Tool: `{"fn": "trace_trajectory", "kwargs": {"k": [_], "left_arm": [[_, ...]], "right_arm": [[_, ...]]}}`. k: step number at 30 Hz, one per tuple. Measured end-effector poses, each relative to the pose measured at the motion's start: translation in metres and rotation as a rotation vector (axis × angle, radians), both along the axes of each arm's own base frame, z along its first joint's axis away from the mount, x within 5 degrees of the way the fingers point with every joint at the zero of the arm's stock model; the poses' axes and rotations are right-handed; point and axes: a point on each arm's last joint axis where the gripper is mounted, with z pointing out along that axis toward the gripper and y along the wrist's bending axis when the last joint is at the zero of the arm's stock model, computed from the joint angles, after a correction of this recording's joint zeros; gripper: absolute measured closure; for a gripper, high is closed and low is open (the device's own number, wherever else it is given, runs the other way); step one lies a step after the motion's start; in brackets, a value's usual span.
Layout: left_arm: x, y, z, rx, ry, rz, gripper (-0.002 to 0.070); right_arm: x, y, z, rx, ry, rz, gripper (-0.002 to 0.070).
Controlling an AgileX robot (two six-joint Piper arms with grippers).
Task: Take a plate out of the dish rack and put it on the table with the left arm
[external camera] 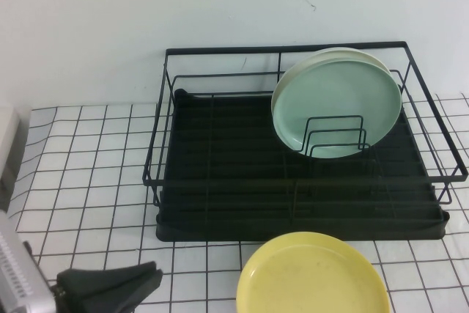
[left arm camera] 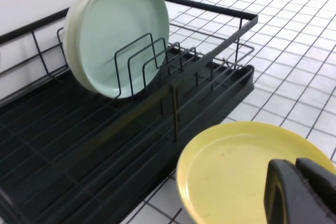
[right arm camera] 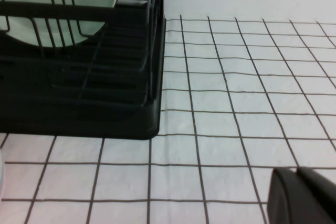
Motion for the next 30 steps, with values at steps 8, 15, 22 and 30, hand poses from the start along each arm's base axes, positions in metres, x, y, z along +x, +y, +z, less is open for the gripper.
{"fn": "trace_trajectory", "kwargs": {"k": [8, 15, 22, 30], "left_arm": [[-0.018, 0.035, -0.026, -0.081, -0.064, 0.254, 0.0677], [-0.034, 0.064, -0.043, -0.041, -0.156, 0.527, 0.0677], [-0.044, 0.082, -0.051, -0.068, -0.153, 0.809, 0.0677], [-0.036, 0.086, -0.086, -0.075, -0.13, 0.867, 0.0677]], "right_arm": [[0.0, 0.0, 0.0, 0.0, 0.0, 0.0, 0.0678], [0.0, 0.0, 0.0, 0.0, 0.0, 0.0, 0.0678], [0.0, 0.0, 0.0, 0.0, 0.0, 0.0, 0.0678], [0.0, 0.0, 0.0, 0.0, 0.0, 0.0, 0.0678]]}}
